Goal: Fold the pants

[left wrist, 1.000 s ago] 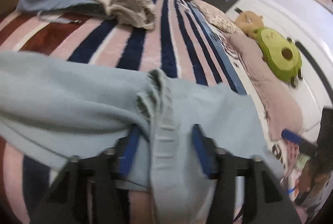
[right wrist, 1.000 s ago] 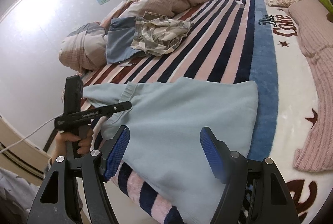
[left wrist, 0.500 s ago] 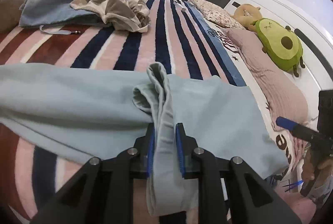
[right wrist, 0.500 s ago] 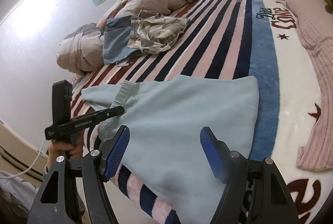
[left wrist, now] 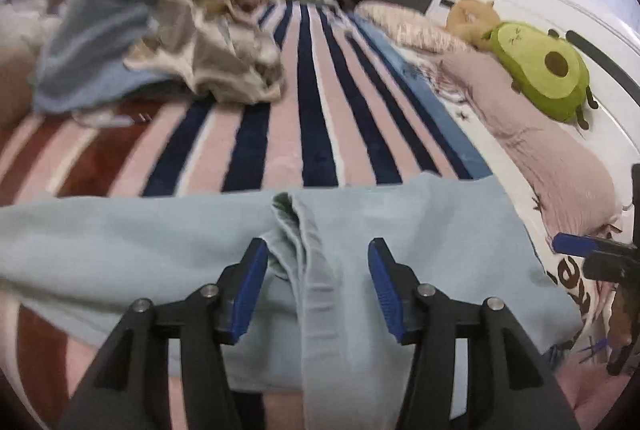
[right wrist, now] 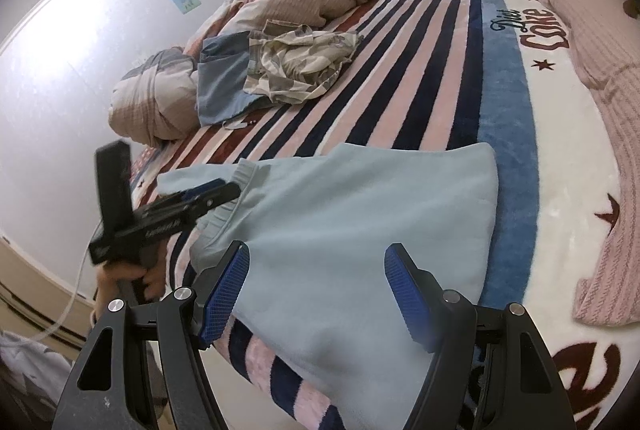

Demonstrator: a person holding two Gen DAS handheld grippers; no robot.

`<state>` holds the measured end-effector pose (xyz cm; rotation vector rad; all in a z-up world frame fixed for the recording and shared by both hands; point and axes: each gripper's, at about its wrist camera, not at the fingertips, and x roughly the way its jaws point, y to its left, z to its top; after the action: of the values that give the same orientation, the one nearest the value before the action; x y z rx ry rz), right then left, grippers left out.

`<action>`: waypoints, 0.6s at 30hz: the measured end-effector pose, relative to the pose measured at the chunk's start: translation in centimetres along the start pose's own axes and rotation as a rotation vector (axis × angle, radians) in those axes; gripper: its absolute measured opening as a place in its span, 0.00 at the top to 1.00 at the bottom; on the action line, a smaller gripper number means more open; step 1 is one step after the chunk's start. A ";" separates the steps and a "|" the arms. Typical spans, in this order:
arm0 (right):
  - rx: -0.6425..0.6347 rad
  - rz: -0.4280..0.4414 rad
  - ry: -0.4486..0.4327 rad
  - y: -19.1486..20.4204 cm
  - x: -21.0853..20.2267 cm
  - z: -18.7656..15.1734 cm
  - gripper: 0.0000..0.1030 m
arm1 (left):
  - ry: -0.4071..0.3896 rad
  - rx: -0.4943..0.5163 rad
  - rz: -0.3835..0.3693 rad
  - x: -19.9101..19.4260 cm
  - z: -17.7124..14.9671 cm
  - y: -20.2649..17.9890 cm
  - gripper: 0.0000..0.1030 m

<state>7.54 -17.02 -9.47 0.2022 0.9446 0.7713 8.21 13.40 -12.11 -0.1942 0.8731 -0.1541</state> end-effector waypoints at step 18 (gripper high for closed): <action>0.039 -0.001 0.008 -0.8 0.3 0.2 0.35 | -0.040 0.006 0.009 1.9 0.8 0.6 0.79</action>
<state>8.20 -17.35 -9.94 0.2330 0.9678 0.7538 10.07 13.62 -13.14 -0.1874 0.8332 -0.1440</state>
